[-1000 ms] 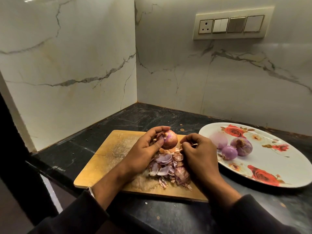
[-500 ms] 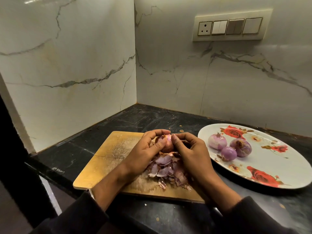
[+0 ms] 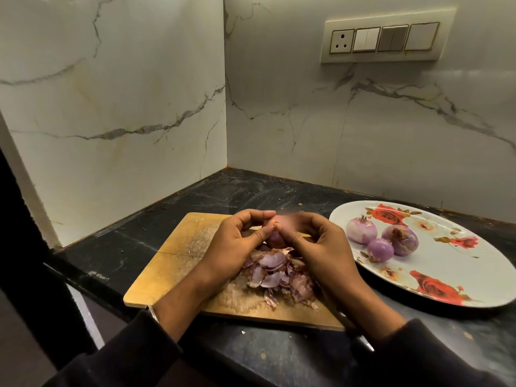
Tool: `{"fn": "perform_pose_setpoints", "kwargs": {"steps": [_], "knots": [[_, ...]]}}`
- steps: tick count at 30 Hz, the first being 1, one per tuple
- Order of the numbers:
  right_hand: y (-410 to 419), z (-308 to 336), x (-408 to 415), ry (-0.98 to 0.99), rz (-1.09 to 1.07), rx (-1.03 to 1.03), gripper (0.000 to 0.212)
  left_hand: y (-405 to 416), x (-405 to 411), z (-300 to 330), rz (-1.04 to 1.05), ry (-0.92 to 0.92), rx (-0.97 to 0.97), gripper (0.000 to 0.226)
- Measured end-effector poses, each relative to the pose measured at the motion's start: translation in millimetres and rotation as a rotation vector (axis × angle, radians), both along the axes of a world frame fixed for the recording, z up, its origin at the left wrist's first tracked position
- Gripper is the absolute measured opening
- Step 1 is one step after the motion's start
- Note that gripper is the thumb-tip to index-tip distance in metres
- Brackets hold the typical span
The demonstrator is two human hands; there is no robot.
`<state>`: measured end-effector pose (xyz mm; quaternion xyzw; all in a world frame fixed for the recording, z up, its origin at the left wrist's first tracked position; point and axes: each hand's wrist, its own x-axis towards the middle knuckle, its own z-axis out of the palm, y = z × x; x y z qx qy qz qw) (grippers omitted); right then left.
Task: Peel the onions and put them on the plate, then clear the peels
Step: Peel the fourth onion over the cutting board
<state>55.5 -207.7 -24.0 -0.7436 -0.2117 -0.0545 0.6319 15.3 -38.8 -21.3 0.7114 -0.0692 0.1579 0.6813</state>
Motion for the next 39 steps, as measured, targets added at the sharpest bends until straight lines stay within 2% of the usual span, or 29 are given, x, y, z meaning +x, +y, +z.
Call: {"fn": "perform_pose_setpoints", "kwargs": {"steps": [11,19,24,28,31,34,36,39], "knots": [[2.4,-1.7,-5.0,-0.006,-0.002,0.010,0.031,-3.0,-1.6,-3.8,0.268,-0.102,0.380,0.021],[5.2,-4.7,-3.7,0.024,0.083,0.004,0.043,-0.9,1.4,-3.4,0.269,-0.044,0.168,0.019],[9.5,-5.2,-6.7,-0.030,0.061,-0.075,0.049,-0.3,2.7,-4.0,0.272,-0.037,0.146,0.018],[6.6,-0.5,-7.5,0.056,0.124,0.038,0.054,1.9,4.1,-3.1,0.284,-0.009,0.054,0.020],[2.6,4.1,-7.3,0.092,0.116,0.117,0.051,3.2,4.9,-3.6,0.322,-0.007,0.073,0.026],[1.5,6.2,-5.3,0.103,0.084,0.123,0.044,1.0,6.5,-3.8,0.314,0.000,0.182,0.025],[1.4,5.8,-4.4,0.093,0.070,0.083,0.041,-1.7,5.8,-2.4,0.272,-0.018,0.196,0.020],[1.2,4.4,-3.9,0.109,0.096,0.115,0.037,-2.8,3.1,-0.1,0.152,-0.055,0.143,0.031]]}}
